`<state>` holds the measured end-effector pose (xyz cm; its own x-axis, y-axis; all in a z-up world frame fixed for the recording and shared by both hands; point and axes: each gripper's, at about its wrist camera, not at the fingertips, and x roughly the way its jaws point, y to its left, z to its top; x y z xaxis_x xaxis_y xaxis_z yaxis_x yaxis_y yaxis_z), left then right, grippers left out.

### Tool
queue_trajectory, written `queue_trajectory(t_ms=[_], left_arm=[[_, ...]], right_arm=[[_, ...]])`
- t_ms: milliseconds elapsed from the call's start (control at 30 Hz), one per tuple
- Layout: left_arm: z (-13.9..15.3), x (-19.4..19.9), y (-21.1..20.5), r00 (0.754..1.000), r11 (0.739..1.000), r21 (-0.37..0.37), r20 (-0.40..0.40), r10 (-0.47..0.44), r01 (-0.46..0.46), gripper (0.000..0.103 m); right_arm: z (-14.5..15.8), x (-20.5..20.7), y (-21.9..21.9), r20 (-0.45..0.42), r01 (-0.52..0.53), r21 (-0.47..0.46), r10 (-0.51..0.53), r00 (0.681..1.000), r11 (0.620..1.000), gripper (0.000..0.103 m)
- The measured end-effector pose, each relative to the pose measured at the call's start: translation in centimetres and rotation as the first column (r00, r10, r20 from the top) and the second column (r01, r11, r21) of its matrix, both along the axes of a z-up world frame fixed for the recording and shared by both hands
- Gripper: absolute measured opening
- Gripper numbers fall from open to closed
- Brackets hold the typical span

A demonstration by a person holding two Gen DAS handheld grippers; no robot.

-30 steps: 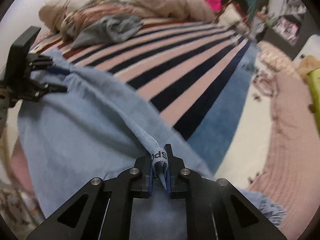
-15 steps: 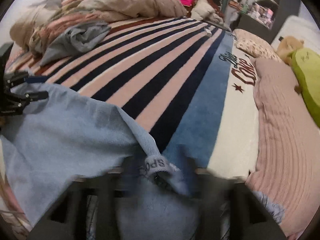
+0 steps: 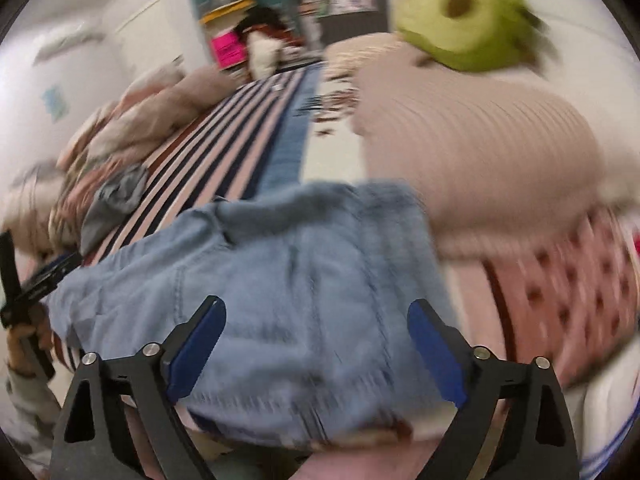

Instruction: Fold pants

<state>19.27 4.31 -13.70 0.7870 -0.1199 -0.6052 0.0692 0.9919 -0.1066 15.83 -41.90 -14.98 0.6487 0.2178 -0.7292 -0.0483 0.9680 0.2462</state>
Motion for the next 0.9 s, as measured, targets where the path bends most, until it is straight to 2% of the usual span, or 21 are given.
queue_trajectory(t_ms=[133, 267, 367, 533, 667, 767, 833, 867, 900], left_arm=[[0.4, -1.3, -0.9, 0.998, 0.998, -0.017, 0.015, 0.062, -0.061, 0.087], [0.5, -2.5, -1.2, 0.994, 0.994, -0.036, 0.023, 0.104, -0.103, 0.088], [0.1, -3.3, -0.6, 0.992, 0.991, -0.050, 0.022, 0.125, -0.124, 0.090], [-0.7, -4.1, 1.2, 0.987, 0.986, -0.040, 0.008, 0.163, -0.162, 0.090], [-0.6, -5.2, 2.0, 0.988, 0.986, -0.073, 0.020, 0.152, -0.150, 0.090], [-0.1, -6.1, 1.8, 0.990, 0.989, -0.058, 0.028, 0.139, -0.138, 0.090], [0.5, -7.1, 1.8, 0.991, 0.991, -0.050, 0.045, 0.127, -0.125, 0.090], [0.8, -7.6, 1.7, 0.991, 0.992, -0.047, 0.052, 0.120, -0.118, 0.090], [1.0, -8.0, 1.8, 0.992, 0.993, -0.043, 0.059, 0.115, -0.113, 0.090]], right_arm=[[-2.2, -1.5, -1.4, -0.019, 0.092, -0.015, -0.092, 0.996, 0.996, 0.094], [-5.2, -1.9, -1.7, -0.053, 0.125, 0.078, -0.121, 0.991, 0.989, 0.099], [-7.4, -1.8, -1.6, -0.071, 0.112, 0.178, -0.101, 0.992, 0.978, 0.100], [-7.6, -1.9, -0.6, -0.022, 0.133, 0.139, -0.132, 0.991, 0.981, 0.103], [-7.1, -1.9, 0.0, 0.023, 0.075, 0.216, -0.082, 0.996, 0.974, 0.103], [-7.0, -1.2, 0.5, 0.021, 0.098, 0.199, -0.104, 0.994, 0.975, 0.103], [-6.7, -0.8, 0.9, 0.024, 0.108, 0.186, -0.115, 0.993, 0.977, 0.100], [-6.3, -0.7, 1.1, 0.031, 0.117, 0.161, -0.123, 0.992, 0.980, 0.092], [-6.1, -0.5, 1.4, 0.035, 0.124, 0.137, -0.130, 0.991, 0.983, 0.078]])
